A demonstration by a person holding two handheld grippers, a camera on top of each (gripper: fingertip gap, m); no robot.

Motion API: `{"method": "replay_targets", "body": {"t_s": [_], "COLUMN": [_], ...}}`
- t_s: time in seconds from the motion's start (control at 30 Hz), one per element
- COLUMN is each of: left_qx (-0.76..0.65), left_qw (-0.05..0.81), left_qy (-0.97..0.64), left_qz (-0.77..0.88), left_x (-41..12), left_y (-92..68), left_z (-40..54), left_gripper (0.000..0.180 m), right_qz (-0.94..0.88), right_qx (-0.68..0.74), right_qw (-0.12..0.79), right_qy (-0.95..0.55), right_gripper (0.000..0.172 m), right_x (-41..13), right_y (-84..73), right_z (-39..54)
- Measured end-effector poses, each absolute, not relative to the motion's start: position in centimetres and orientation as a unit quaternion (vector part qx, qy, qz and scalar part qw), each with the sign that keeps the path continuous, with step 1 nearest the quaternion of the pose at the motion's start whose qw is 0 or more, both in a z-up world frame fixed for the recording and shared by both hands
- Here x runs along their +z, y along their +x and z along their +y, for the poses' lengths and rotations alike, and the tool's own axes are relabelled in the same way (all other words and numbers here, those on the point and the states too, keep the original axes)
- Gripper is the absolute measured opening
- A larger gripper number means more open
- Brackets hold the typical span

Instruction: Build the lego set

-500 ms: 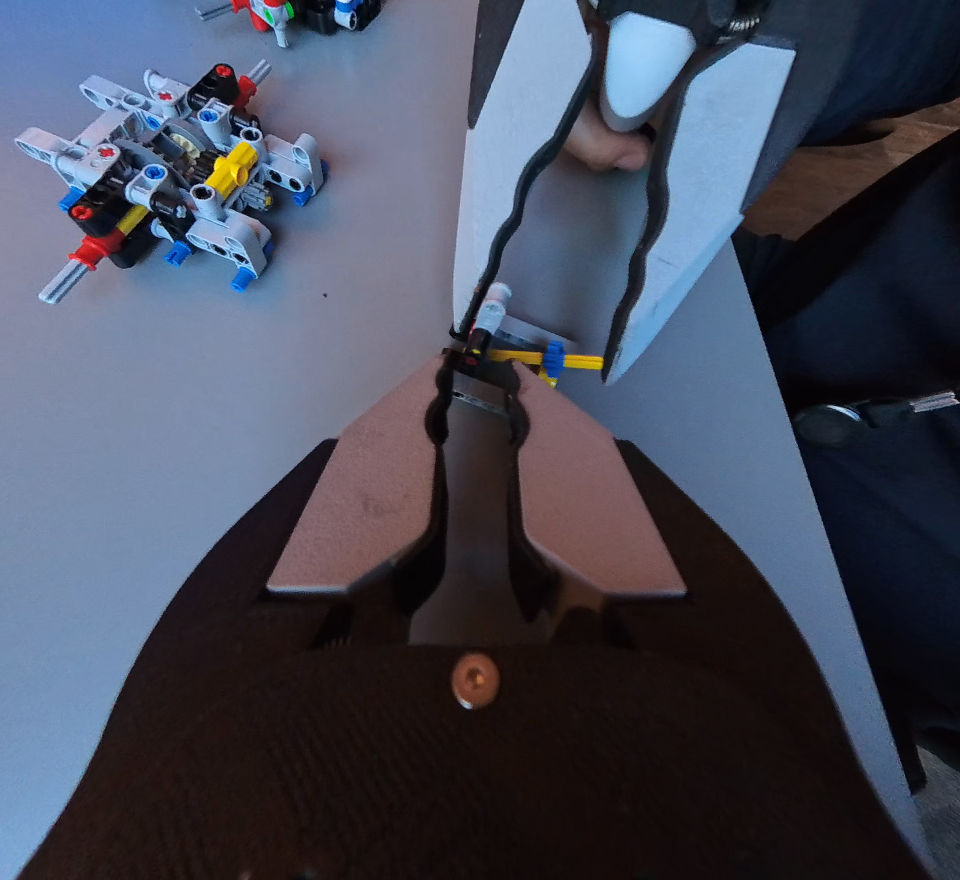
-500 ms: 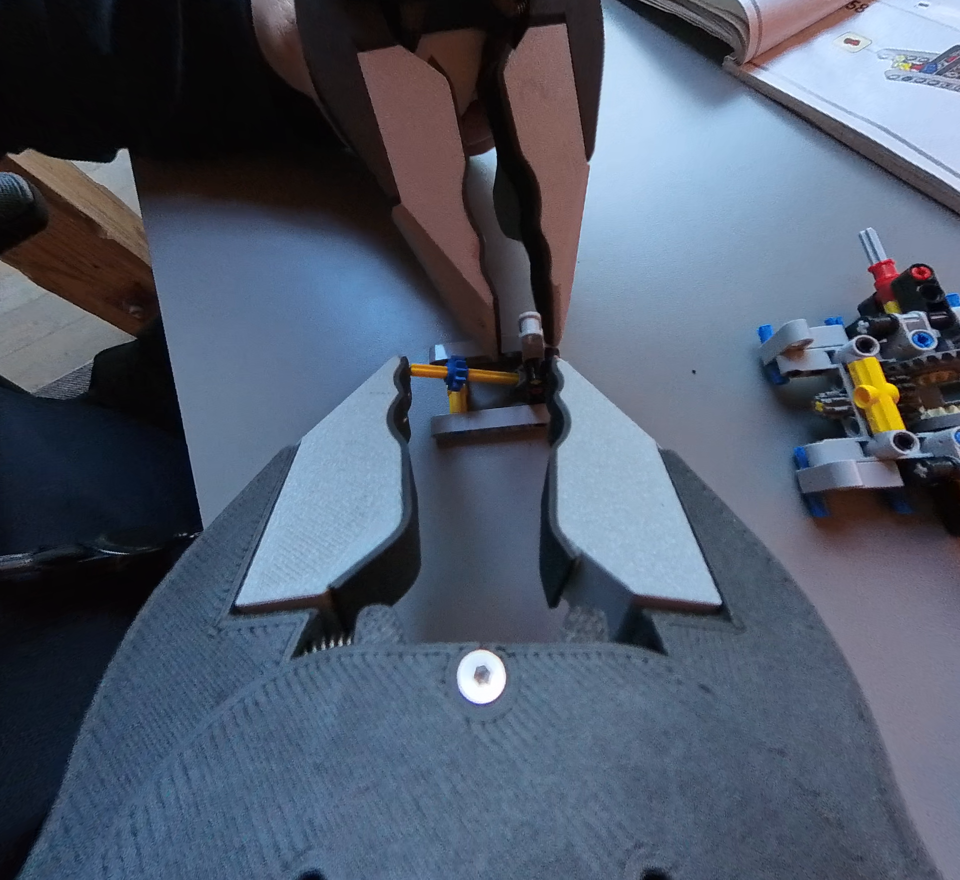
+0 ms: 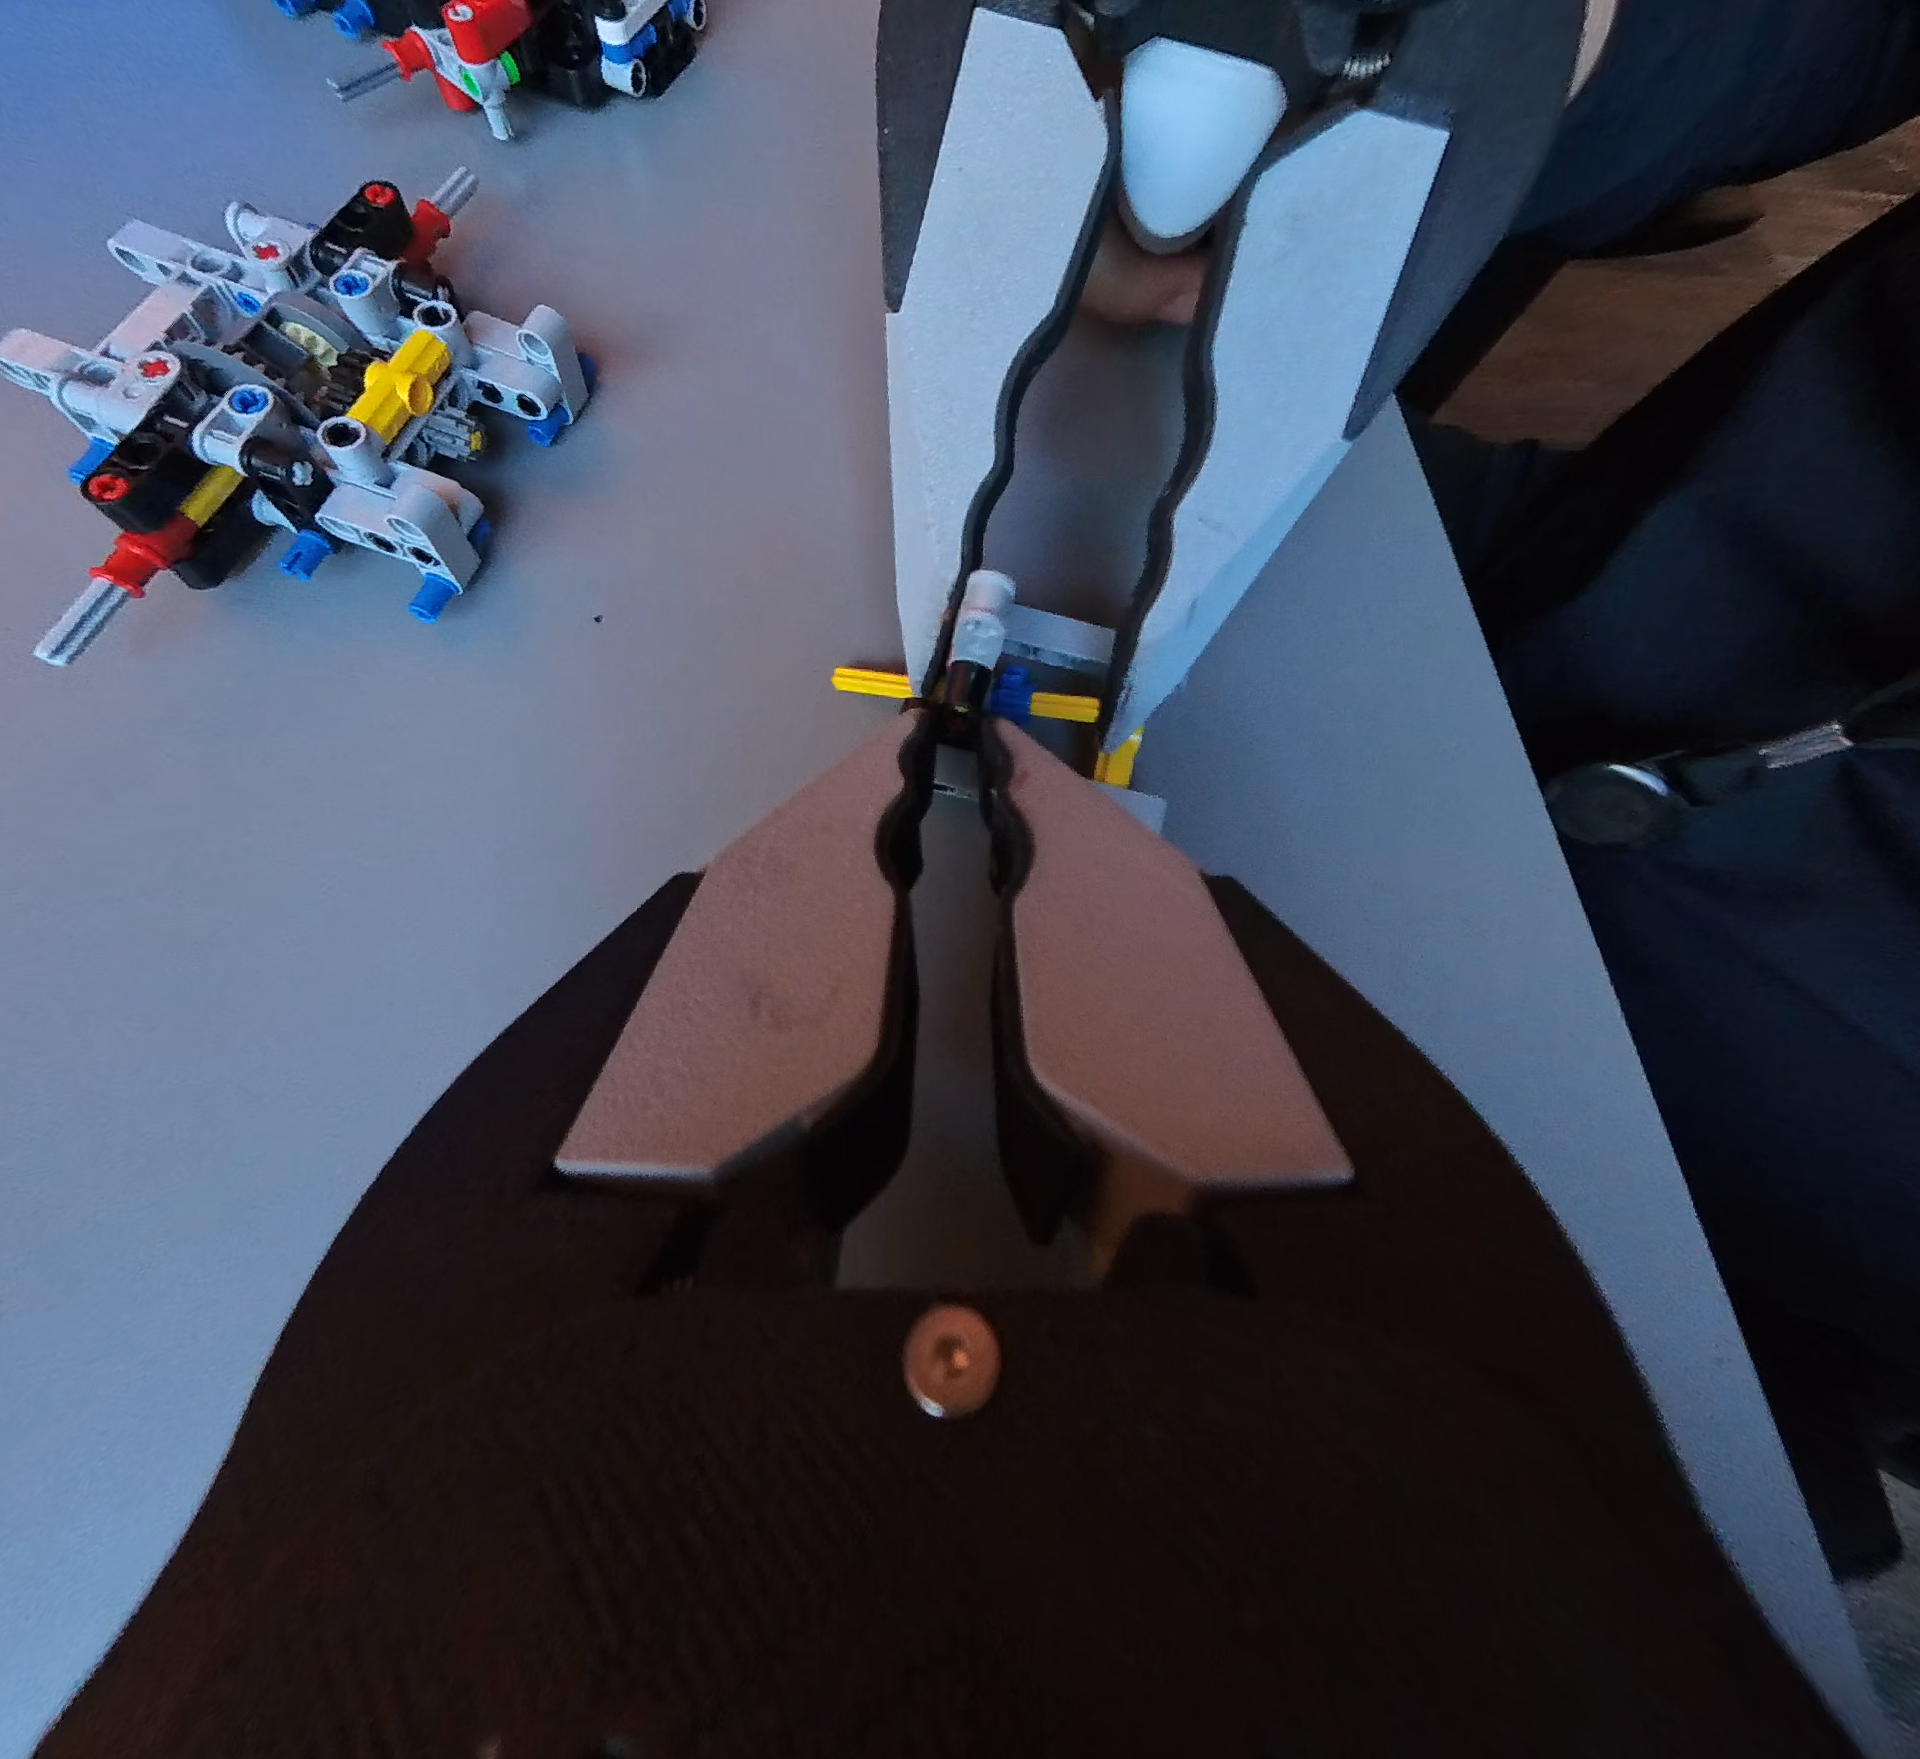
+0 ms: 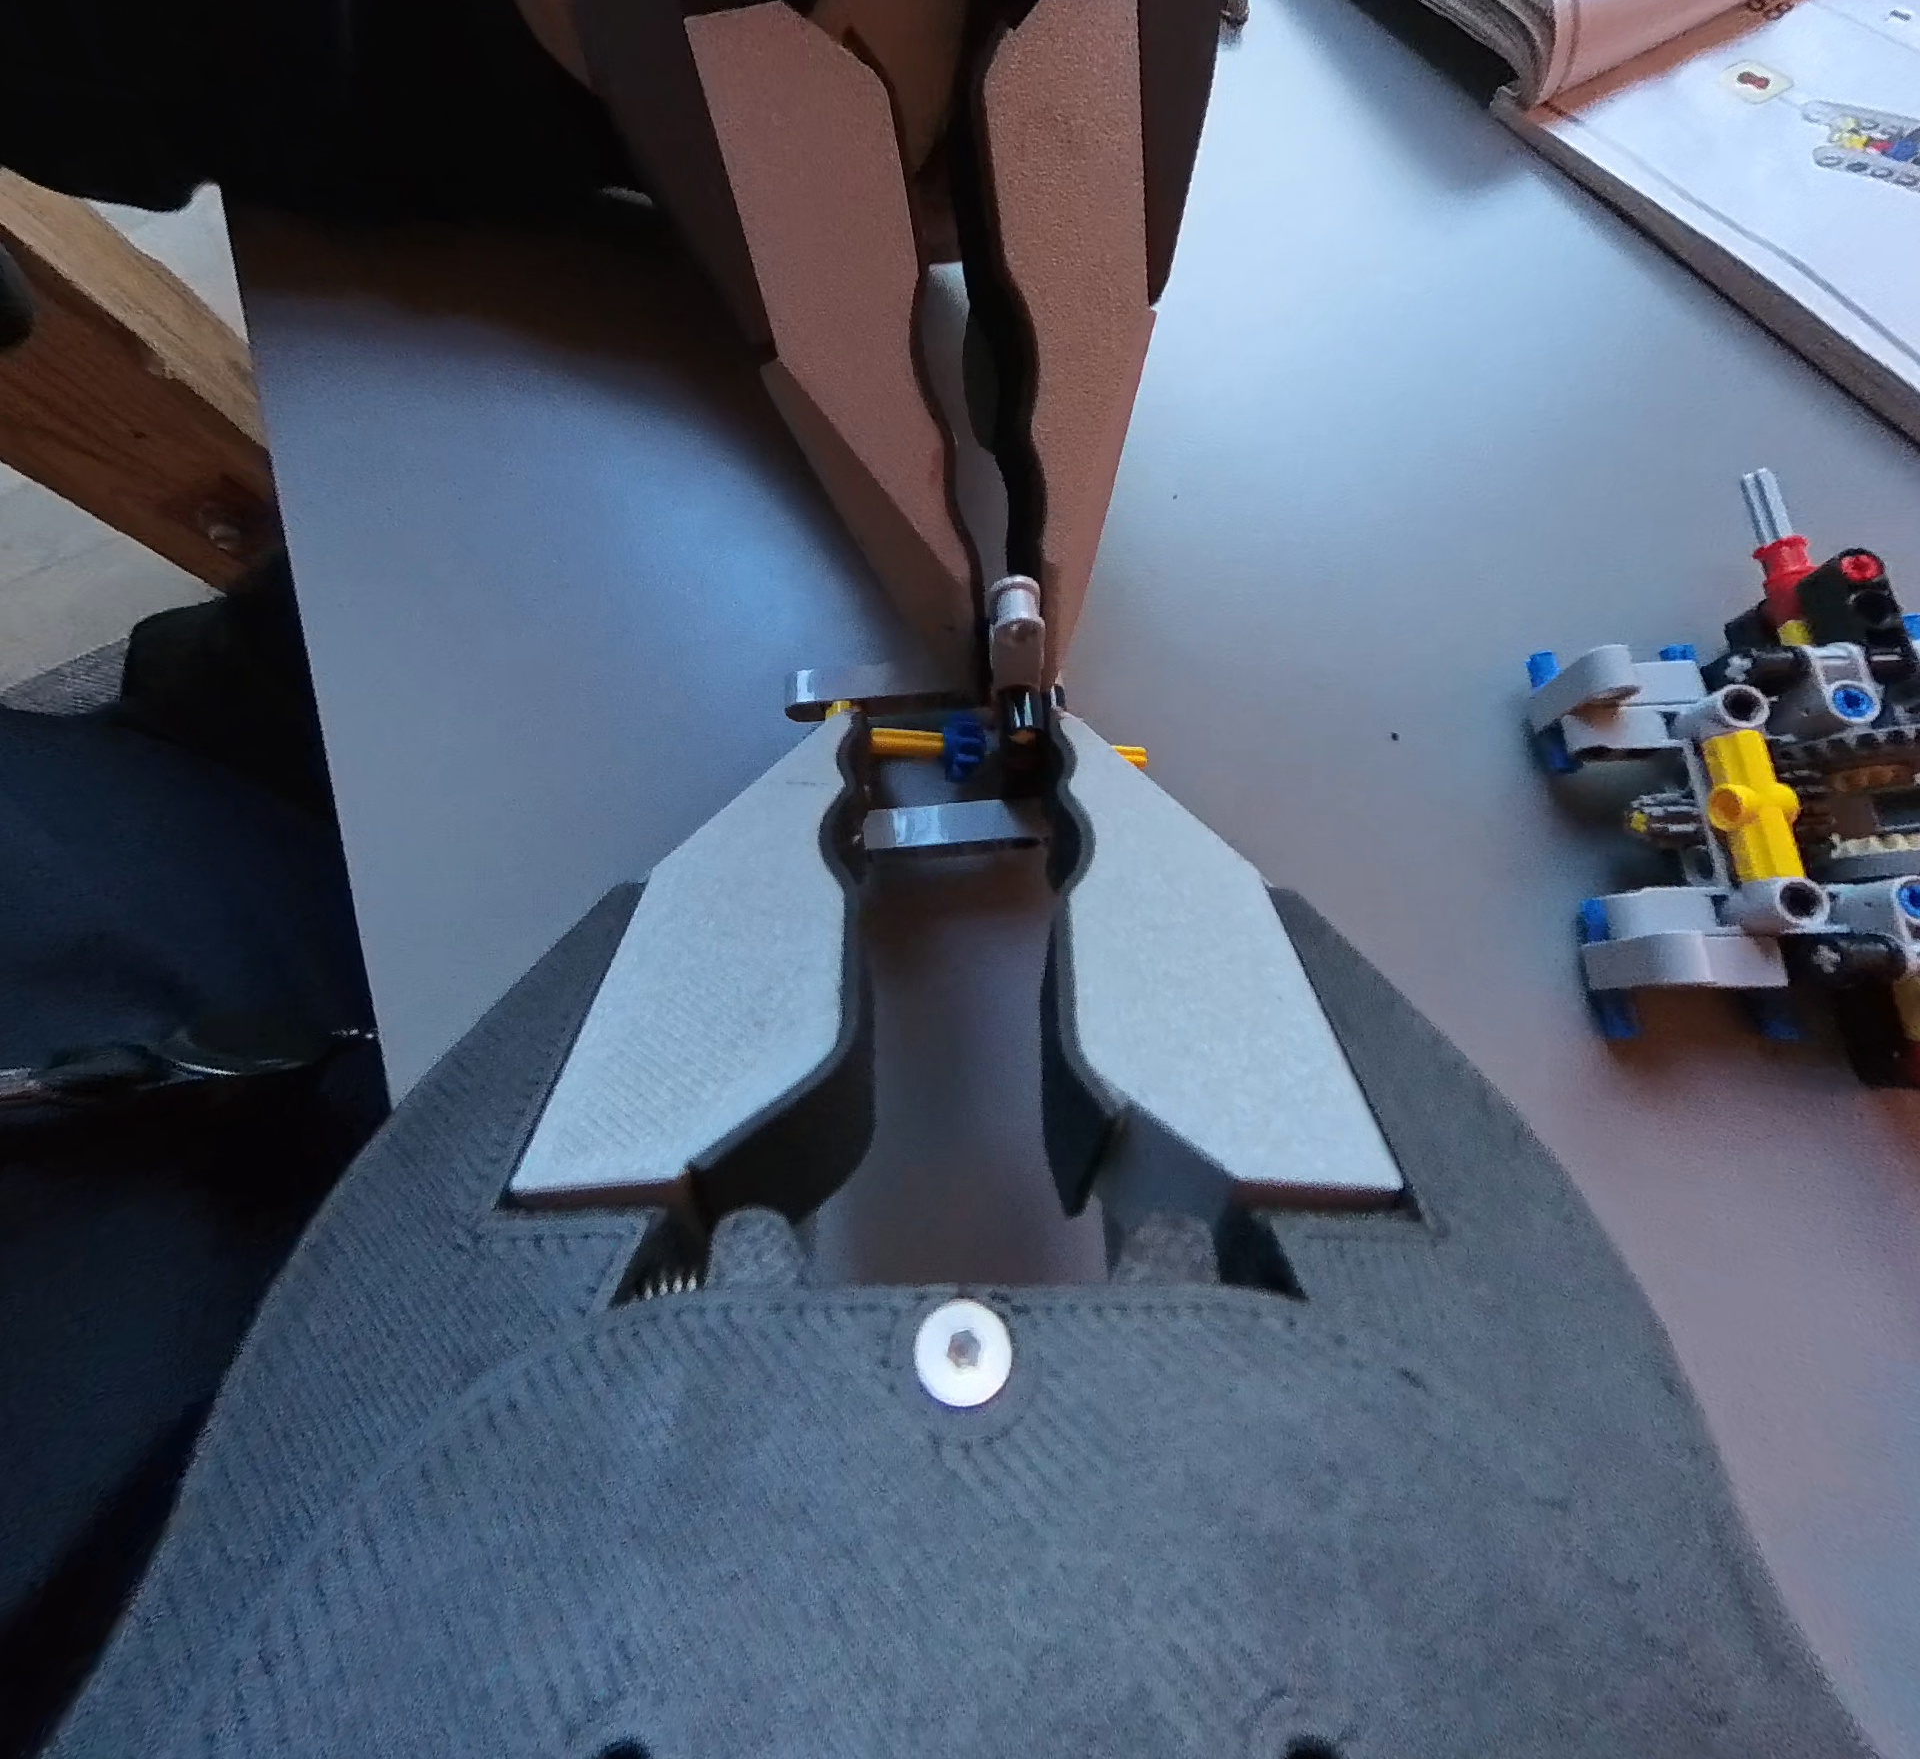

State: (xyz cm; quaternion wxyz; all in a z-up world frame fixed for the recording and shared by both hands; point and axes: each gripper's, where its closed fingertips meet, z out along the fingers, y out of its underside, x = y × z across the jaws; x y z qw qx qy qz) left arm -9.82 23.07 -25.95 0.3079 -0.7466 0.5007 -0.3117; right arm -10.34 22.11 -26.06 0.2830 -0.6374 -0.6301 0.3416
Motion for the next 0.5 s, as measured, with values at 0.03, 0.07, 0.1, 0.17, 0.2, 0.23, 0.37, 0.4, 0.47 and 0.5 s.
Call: {"method": "replay_targets", "body": {"t_s": [0.03,0.07,0.1,0.17,0.2,0.23,0.37,0.4,0.47,0.5], "left_qx": [-0.307,-0.3,-0.291,-0.273,-0.267,-0.264,-0.247,-0.237,-0.226,-0.22], "left_qw": [0.312,0.316,0.322,0.335,0.342,0.348,0.368,0.372,0.382,0.384], "left_qy": [-0.747,-0.747,-0.748,-0.746,-0.746,-0.745,-0.739,-0.739,-0.73,-0.727], "left_qz": [0.501,0.502,0.503,0.506,0.506,0.504,0.507,0.51,0.519,0.524], "left_x": [-25.9,-26.0,-26.0,-26.1,-26.0,-25.9,-25.7,-25.8,-25.7,-25.7], "left_y": [-9.8,-9.9,-9.9,-10.0,-10.0,-10.0,-10.3,-10.4,-10.3,-10.3], "left_z": [23.1,23.0,23.0,22.9,22.9,22.8,22.8,22.9,22.7,22.7], "left_gripper": [0.005,0.005,0.005,0.005,0.005,0.005,0.005,0.004,0.005,0.005], "right_qz": [-0.636,-0.643,-0.648,-0.658,-0.66,-0.658,-0.626,-0.622,-0.618,-0.619], "right_qx": [0.332,0.321,0.31,0.293,0.29,0.293,0.302,0.306,0.316,0.323], "right_qw": [0.291,0.299,0.307,0.322,0.325,0.326,0.329,0.325,0.309,0.299], "right_qy": [-0.633,-0.628,-0.624,-0.615,-0.612,-0.612,-0.639,-0.643,-0.65,-0.651], "right_gripper": [0.028,0.027,0.027,0.027,0.027,0.028,0.052,0.053,0.053,0.053], "right_x": [-26.1,-26.2,-26.2,-26.3,-26.3,-26.2,-26.0,-25.9,-26.1,-26.2], "right_y": [-10.3,-10.3,-10.4,-10.4,-10.4,-10.4,-10.1,-9.9,-9.6,-9.6], "right_z": [22.1,22.1,22.2,22.1,22.1,22.1,23.4,23.5,23.6,23.5]}}
